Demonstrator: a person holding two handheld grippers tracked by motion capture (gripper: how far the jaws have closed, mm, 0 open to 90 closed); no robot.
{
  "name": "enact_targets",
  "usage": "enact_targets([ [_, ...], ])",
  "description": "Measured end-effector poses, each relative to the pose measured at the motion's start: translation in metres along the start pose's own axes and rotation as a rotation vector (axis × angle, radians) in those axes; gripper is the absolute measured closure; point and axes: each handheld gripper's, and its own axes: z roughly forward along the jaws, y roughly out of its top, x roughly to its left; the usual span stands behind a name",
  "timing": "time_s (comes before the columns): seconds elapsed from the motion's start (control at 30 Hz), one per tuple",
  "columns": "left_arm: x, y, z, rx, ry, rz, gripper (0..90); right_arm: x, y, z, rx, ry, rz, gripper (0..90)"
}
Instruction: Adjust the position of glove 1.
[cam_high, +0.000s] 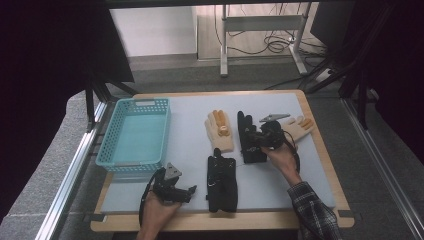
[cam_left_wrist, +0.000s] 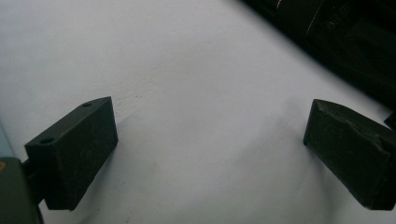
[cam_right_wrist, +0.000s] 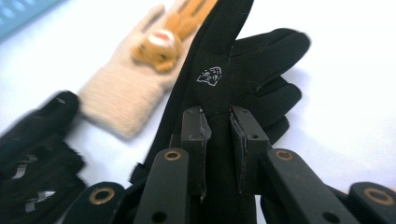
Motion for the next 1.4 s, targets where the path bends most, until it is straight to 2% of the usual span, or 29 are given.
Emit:
enact_targets([
  [0.07, 0.000, 0.000, 0.000, 0.000, 0.000, 0.000, 3.2, 0.004, 0.003, -0.014, -0.021, 0.009, 0.004, 75.6],
  [0.13, 0.000, 0.000, 0.000, 0.000, 0.001, 0.000, 3.2, 0.006, 0.003, -0.018, -0.027, 0.013, 0.001, 75.5],
  [0.27, 0.000, 0.000, 0.000, -0.002, 0.000, -0.001, 3.2, 0.020, 0.006, -0.038, -0.054, 0.035, -0.010, 75.4],
  [0.33, 0.000, 0.000, 0.000, -0.002, 0.000, -0.001, 3.2, 0.034, 0.007, -0.050, -0.067, 0.059, -0.027, 75.3],
  [0.37, 0.000, 0.000, 0.000, -0.002, 0.001, 0.000, 3.2, 0.034, 0.007, -0.050, -0.067, 0.059, -0.027, 75.3],
  [0.4, 0.000, 0.000, 0.000, -0.002, 0.001, 0.001, 3.2, 0.045, 0.007, -0.057, -0.074, 0.078, -0.041, 75.2],
  [0.43, 0.000, 0.000, 0.000, -0.002, 0.001, 0.001, 3.2, 0.045, 0.007, -0.057, -0.074, 0.078, -0.041, 75.2],
  [0.47, 0.000, 0.000, 0.000, -0.002, 0.001, 0.001, 3.2, 0.058, 0.007, -0.063, -0.075, 0.095, -0.060, 75.2],
  [0.5, 0.000, 0.000, 0.000, -0.005, 0.001, -0.002, 3.2, 0.058, 0.007, -0.063, -0.075, 0.095, -0.060, 75.2],
  [0.73, 0.000, 0.000, 0.000, -0.003, -0.001, -0.005, 3.1, 0.108, 0.003, -0.071, -0.072, 0.179, -0.116, 74.8],
  [0.8, 0.000, 0.000, 0.000, -0.004, 0.000, -0.005, 3.2, 0.121, 0.000, -0.067, -0.063, 0.200, -0.131, 74.6],
  [0.87, 0.000, 0.000, 0.000, -0.004, 0.001, -0.004, 3.2, 0.138, -0.008, -0.055, -0.048, 0.204, -0.141, 74.3],
  [0.9, 0.000, 0.000, 0.000, -0.004, 0.000, -0.004, 3.2, 0.138, -0.008, -0.055, -0.048, 0.204, -0.141, 74.3],
  [0.97, 0.000, 0.000, 0.000, 0.000, 0.002, 0.002, 3.2, 0.144, -0.017, -0.044, -0.030, 0.179, -0.155, 74.2],
  [1.0, 0.000, 0.000, 0.000, -0.001, 0.002, 0.001, 3.2, 0.147, -0.028, -0.032, -0.003, 0.159, -0.152, 73.2],
  [1.03, 0.000, 0.000, 0.000, -0.001, 0.002, 0.004, 3.2, 0.147, -0.028, -0.032, -0.003, 0.159, -0.152, 73.2],
  [1.07, 0.000, 0.000, 0.000, -0.006, 0.001, -0.005, 3.2, 0.148, -0.041, -0.022, 0.027, 0.156, -0.147, 68.7],
  [1.1, 0.000, 0.000, 0.000, -0.006, 0.001, -0.005, 3.2, 0.148, -0.041, -0.022, 0.027, 0.156, -0.147, 68.7],
  [1.17, 0.000, 0.000, 0.000, -0.006, 0.001, -0.003, 3.2, 0.147, -0.049, -0.018, 0.044, 0.168, -0.147, 58.9],
  [1.23, -0.001, 0.000, 0.000, -0.004, 0.002, -0.006, 3.2, 0.144, -0.047, -0.020, 0.028, 0.169, -0.144, 51.2],
  [1.27, 0.000, 0.000, 0.000, -0.004, 0.003, -0.002, 3.2, 0.139, -0.038, -0.023, 0.004, 0.159, -0.142, 49.8],
  [1.33, 0.000, 0.000, 0.000, -0.004, 0.002, -0.003, 3.2, 0.137, -0.034, -0.023, -0.007, 0.158, -0.139, 50.0],
  [1.4, 0.000, 0.000, 0.000, -0.004, 0.002, -0.003, 3.2, 0.132, -0.022, -0.019, -0.018, 0.146, -0.148, 51.6],
])
